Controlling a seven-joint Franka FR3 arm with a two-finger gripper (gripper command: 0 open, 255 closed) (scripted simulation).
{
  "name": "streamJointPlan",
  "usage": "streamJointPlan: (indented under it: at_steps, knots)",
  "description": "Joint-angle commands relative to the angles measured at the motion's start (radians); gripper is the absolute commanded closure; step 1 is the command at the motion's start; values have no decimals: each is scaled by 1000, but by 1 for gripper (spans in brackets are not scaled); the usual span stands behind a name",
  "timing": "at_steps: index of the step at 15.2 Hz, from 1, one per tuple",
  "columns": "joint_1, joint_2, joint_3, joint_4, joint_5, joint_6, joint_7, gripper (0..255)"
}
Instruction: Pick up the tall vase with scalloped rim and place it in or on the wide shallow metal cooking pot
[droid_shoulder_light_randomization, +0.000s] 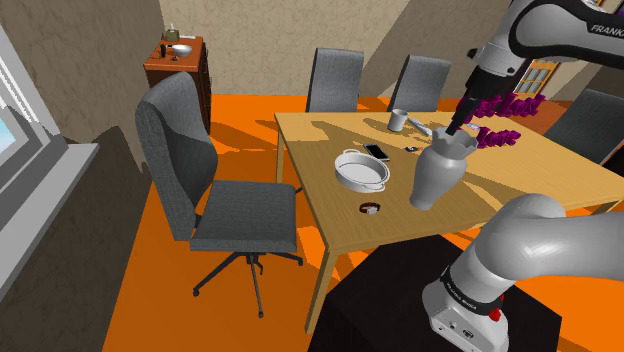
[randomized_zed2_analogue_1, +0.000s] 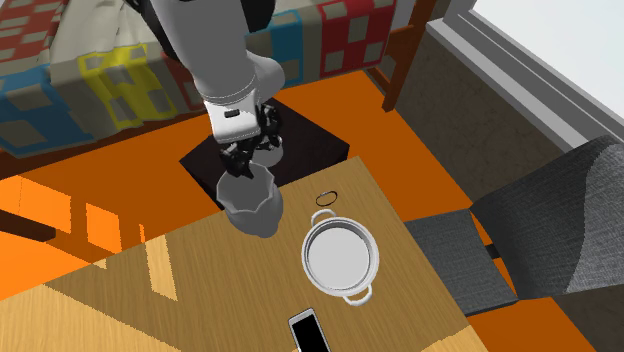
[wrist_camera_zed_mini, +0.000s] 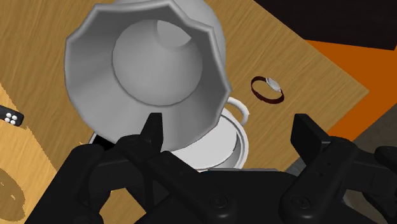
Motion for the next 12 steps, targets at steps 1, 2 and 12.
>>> streamJointPlan:
  at_steps: [1, 2, 12]
  knots:
    - [-4, -5, -11, -26, -10, 23, -6, 0]
    - [-5, -7, -14, -40, -12, 35, -5, 0]
    - [-10, -11, -25, -90, -23, 80, -3, 0]
